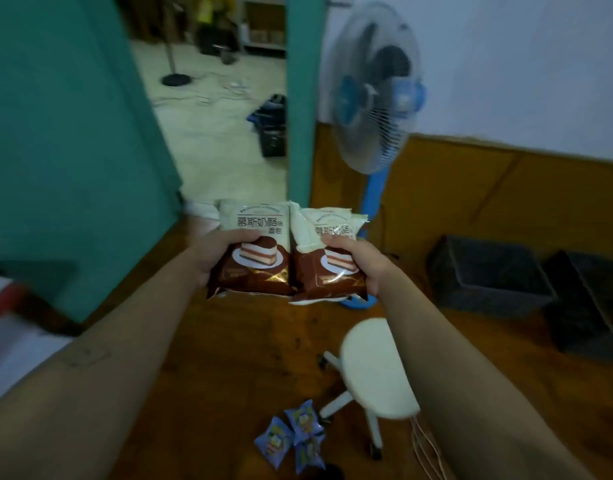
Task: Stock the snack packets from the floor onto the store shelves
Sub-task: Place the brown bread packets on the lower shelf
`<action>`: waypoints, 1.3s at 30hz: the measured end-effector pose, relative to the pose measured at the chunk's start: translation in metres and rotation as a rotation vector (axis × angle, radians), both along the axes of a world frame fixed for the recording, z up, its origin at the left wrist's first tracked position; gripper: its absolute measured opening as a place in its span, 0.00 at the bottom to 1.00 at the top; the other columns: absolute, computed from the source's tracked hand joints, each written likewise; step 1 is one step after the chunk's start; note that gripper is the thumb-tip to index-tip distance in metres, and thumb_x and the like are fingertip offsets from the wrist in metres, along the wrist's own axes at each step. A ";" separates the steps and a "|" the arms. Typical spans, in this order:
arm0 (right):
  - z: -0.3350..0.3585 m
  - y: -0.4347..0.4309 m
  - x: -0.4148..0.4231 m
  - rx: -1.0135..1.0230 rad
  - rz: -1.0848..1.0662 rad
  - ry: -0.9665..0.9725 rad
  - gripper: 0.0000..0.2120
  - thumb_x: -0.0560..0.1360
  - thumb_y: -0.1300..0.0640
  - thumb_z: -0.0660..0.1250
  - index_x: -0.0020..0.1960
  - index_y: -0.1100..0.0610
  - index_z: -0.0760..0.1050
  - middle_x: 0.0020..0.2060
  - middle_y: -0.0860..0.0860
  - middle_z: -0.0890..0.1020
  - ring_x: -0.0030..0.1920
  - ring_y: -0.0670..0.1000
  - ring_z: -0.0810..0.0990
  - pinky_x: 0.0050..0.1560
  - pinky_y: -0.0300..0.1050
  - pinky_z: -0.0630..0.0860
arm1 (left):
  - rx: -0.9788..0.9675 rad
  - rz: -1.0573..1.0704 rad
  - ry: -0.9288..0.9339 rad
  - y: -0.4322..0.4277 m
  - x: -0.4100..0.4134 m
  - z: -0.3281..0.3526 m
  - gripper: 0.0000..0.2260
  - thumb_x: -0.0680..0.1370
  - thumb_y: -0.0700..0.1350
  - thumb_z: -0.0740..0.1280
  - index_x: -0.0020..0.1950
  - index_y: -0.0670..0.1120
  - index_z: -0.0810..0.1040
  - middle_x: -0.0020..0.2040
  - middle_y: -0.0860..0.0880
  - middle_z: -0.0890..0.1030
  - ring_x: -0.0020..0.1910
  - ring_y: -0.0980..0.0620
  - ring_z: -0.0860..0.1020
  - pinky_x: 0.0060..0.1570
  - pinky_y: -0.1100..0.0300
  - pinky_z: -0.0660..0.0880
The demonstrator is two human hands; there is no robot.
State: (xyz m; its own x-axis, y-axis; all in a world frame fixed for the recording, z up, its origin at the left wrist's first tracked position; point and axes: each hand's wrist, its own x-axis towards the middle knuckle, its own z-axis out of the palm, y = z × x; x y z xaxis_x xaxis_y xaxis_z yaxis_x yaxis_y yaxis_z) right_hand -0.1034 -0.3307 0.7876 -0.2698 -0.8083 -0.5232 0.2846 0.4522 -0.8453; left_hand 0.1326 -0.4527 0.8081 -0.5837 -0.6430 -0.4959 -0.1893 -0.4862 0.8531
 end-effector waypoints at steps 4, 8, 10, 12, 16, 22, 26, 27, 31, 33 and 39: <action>0.020 -0.037 0.089 -0.035 0.200 0.035 0.36 0.58 0.45 0.82 0.61 0.61 0.78 0.50 0.59 0.85 0.50 0.60 0.84 0.59 0.58 0.78 | -0.039 0.166 0.074 0.012 0.112 0.020 0.25 0.63 0.45 0.79 0.59 0.42 0.80 0.49 0.40 0.87 0.41 0.43 0.86 0.39 0.52 0.84; 0.040 -0.062 0.181 -0.053 0.352 -0.008 0.20 0.67 0.50 0.76 0.54 0.58 0.80 0.44 0.58 0.86 0.39 0.56 0.85 0.48 0.50 0.81 | -0.040 0.400 0.027 0.025 0.224 0.019 0.18 0.74 0.40 0.72 0.63 0.37 0.78 0.51 0.37 0.86 0.42 0.43 0.86 0.41 0.53 0.84; 0.048 -0.071 0.226 -0.070 0.402 -0.041 0.16 0.66 0.49 0.75 0.49 0.56 0.83 0.44 0.57 0.86 0.40 0.55 0.85 0.53 0.51 0.80 | -0.017 0.496 0.006 0.040 0.276 0.016 0.09 0.78 0.40 0.68 0.57 0.37 0.79 0.37 0.42 0.86 0.29 0.48 0.84 0.24 0.61 0.78; 0.049 -0.074 0.273 -0.076 0.460 -0.071 0.16 0.63 0.47 0.75 0.47 0.55 0.84 0.46 0.57 0.86 0.44 0.56 0.85 0.57 0.53 0.78 | 0.004 0.606 0.004 0.056 0.323 0.005 0.12 0.78 0.41 0.69 0.58 0.36 0.79 0.36 0.42 0.85 0.27 0.47 0.83 0.22 0.62 0.76; 0.035 -0.073 0.359 -0.052 0.566 -0.140 0.16 0.62 0.49 0.74 0.46 0.57 0.84 0.43 0.57 0.86 0.39 0.55 0.85 0.47 0.48 0.81 | 0.010 0.740 0.048 0.081 0.396 -0.028 0.19 0.76 0.41 0.71 0.66 0.39 0.78 0.51 0.38 0.86 0.39 0.43 0.85 0.35 0.55 0.81; 0.013 -0.065 0.470 0.014 0.774 -0.199 0.16 0.63 0.49 0.77 0.46 0.58 0.86 0.51 0.60 0.85 0.47 0.58 0.85 0.58 0.54 0.78 | 0.022 0.886 0.110 0.127 0.478 -0.057 0.18 0.75 0.38 0.71 0.65 0.40 0.78 0.49 0.37 0.86 0.39 0.42 0.85 0.39 0.53 0.81; 0.011 -0.057 0.518 0.039 0.874 -0.232 0.20 0.62 0.47 0.77 0.48 0.60 0.85 0.49 0.60 0.85 0.46 0.58 0.85 0.49 0.52 0.81 | 0.060 1.007 0.112 0.161 0.520 -0.061 0.19 0.74 0.39 0.73 0.65 0.40 0.78 0.52 0.35 0.85 0.42 0.39 0.85 0.41 0.50 0.82; 0.012 -0.056 0.528 0.040 0.886 -0.234 0.20 0.63 0.47 0.76 0.49 0.60 0.85 0.49 0.60 0.85 0.45 0.58 0.86 0.48 0.52 0.82 | 0.065 1.035 0.117 0.167 0.528 -0.061 0.19 0.74 0.39 0.73 0.65 0.40 0.78 0.52 0.35 0.85 0.42 0.38 0.85 0.41 0.50 0.82; 0.014 -0.056 0.556 0.032 0.936 -0.255 0.16 0.70 0.47 0.71 0.50 0.58 0.85 0.54 0.60 0.84 0.52 0.60 0.84 0.60 0.57 0.76 | 0.083 1.136 0.115 0.183 0.551 -0.057 0.20 0.73 0.40 0.74 0.64 0.39 0.78 0.52 0.36 0.85 0.40 0.40 0.86 0.37 0.51 0.82; 0.013 -0.060 0.565 0.038 0.950 -0.254 0.17 0.72 0.47 0.69 0.52 0.57 0.85 0.55 0.60 0.83 0.54 0.61 0.83 0.65 0.60 0.72 | 0.085 1.173 0.118 0.187 0.556 -0.056 0.20 0.73 0.41 0.74 0.65 0.39 0.78 0.52 0.36 0.86 0.39 0.41 0.86 0.36 0.52 0.82; -0.008 -0.082 0.572 0.093 0.971 -0.321 0.20 0.72 0.46 0.69 0.56 0.59 0.83 0.56 0.61 0.83 0.53 0.61 0.83 0.64 0.59 0.73 | 0.099 1.193 0.086 0.179 0.562 -0.057 0.20 0.74 0.44 0.73 0.64 0.41 0.77 0.49 0.39 0.86 0.38 0.42 0.86 0.34 0.54 0.81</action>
